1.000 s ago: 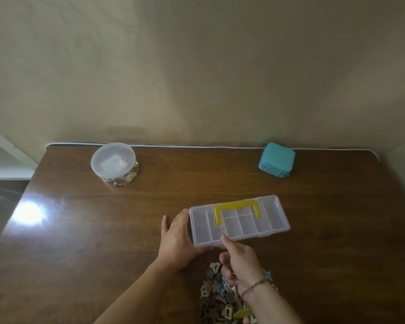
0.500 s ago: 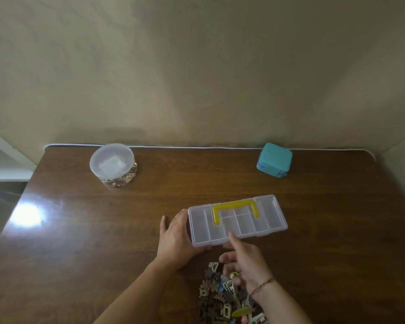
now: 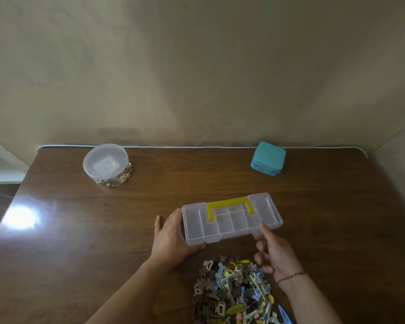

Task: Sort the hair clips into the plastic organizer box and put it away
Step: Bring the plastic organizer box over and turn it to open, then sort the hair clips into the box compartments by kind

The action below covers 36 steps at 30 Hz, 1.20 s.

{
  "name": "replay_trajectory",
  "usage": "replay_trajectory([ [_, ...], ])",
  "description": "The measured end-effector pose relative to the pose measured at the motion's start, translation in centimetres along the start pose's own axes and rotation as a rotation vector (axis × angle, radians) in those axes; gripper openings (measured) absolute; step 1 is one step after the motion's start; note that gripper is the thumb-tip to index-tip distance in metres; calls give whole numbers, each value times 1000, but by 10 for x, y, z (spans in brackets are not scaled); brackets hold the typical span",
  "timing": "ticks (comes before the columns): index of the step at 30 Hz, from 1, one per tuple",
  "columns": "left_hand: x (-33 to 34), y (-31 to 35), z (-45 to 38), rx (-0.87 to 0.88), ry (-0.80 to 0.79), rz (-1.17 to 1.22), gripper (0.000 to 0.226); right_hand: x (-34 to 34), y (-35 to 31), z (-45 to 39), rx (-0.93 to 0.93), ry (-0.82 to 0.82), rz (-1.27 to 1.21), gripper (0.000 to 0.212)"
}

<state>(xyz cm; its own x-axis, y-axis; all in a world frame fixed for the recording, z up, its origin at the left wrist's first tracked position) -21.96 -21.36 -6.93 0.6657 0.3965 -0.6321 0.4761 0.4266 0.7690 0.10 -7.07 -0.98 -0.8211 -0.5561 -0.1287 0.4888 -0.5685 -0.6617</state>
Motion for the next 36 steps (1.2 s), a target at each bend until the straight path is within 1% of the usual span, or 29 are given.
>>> replay_trajectory([
  [2,-1,0,0,1,-8,7,98,-3,-16,5,-78,55,100,47],
  [3,-1,0,-1,-2,-10,5,98,-1,-28,7,-150,82,140,44],
  [5,-1,0,0,-12,-15,14,96,6,-56,6,-368,109,168,40],
  [7,-3,0,0,-16,-27,28,93,16,-77,-2,-556,93,298,39],
  [9,-5,0,2,-14,-40,38,90,19,-78,-22,-628,100,644,50],
  [11,-5,1,5,-14,-41,57,92,17,-67,-40,-646,131,1083,57],
  [12,-6,1,6,-12,-36,66,93,16,-59,-46,-661,134,1249,58],
  [13,-6,1,8,-9,-27,75,94,14,-52,-50,-680,126,1351,60],
  [14,-6,1,10,-8,-18,87,97,14,-47,-51,-702,120,1404,62],
  [15,-6,0,12,-17,-9,101,103,14,-43,-47,-741,129,1412,61],
  [16,-6,-1,15,-30,-5,114,111,16,-40,-39,-817,173,1378,58],
  [18,-7,-3,20,-29,0,127,124,23,-33,-12,-1064,302,1208,45],
  [19,-7,-5,24,-8,4,123,125,31,-24,5,-1173,297,1120,37],
  [20,-9,-7,27,14,8,114,122,43,-11,22,-1263,215,1086,28],
  [21,-10,-10,31,28,10,95,118,56,6,34,-1319,85,1142,22],
  [22,-13,-13,34,39,12,63,115,69,22,41,-1342,-17,1244,24],
  [23,-16,-17,38,51,25,18,113,80,33,44,-1331,-82,1329,30],
  [24,-19,-22,42,65,45,-29,112,86,41,41,-1286,-97,1373,37],
  [26,-26,-29,48,78,86,-80,111,95,46,30,-1172,-39,1423,49],
  [28,-30,-36,53,59,104,-62,110,99,49,19,-1085,4,1499,61],
  [29,-31,-39,55,49,108,-41,110,99,50,15,-1068,29,1532,64],
  [31,-31,-42,57,49,114,-9,110,95,51,10,-1082,51,1536,59],
  [33,-29,-41,56,57,111,27,111,90,52,7,-1124,13,1512,50],
  [36,-24,-38,54,65,116,106,107,78,50,1,-1186,-38,1432,42],
])
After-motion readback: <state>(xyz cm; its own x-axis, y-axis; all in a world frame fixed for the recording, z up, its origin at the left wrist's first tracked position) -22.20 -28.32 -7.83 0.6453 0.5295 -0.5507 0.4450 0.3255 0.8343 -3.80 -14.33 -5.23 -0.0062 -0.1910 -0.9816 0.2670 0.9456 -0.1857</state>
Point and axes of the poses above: each hand's wrist, its own z-axis away from the middle knuckle, its own x-axis out of the palm, y = z × x, the point moved 3 cm from there along -z, towards the middle knuckle, and after that the axes turned 6 degrees about z, right-handed, at the moved point
